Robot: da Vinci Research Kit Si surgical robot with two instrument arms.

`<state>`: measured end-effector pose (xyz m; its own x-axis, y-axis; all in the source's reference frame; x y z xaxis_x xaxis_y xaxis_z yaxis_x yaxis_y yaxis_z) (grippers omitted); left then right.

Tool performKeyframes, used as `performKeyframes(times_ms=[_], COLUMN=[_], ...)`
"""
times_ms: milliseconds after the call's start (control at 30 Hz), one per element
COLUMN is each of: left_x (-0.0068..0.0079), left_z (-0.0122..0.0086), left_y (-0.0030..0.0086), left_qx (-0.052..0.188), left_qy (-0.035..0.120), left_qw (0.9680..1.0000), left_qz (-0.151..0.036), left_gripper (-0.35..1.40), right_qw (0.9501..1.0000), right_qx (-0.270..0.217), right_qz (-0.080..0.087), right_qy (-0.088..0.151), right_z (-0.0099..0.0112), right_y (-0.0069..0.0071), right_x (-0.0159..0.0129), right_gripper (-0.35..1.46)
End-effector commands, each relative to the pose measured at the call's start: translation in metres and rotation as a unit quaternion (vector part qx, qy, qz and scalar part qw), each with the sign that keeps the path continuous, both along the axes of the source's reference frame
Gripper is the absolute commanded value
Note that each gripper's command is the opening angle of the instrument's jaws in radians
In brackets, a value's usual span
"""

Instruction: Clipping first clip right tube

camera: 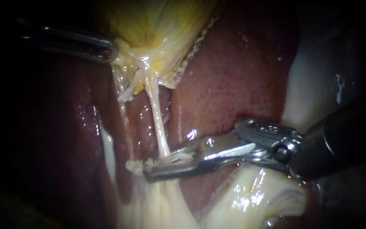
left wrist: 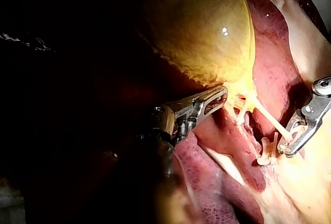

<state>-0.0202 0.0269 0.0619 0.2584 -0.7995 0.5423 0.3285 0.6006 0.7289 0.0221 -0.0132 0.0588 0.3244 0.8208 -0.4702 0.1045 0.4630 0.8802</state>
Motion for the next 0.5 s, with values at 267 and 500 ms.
performKeyframes(times_ms=[267, 500], left_x=[0.0, 0.0], left_z=[0.0, 0.0], left_y=[0.0, 0.0], left_qx=[0.0, 0.0], left_qy=[0.0, 0.0], left_qw=[1.0, 1.0], left_qz=[0.0, 0.0], left_gripper=[-0.35, -0.35], right_qw=[1.0, 1.0], right_qx=[0.003, 0.005], right_qz=[-0.005, -0.006], right_qy=[0.005, 0.004], right_z=[-0.0002, 0.0002], right_y=[0.0007, 0.0008], right_x=[-0.0002, -0.0003], right_gripper=[-0.35, -0.35])
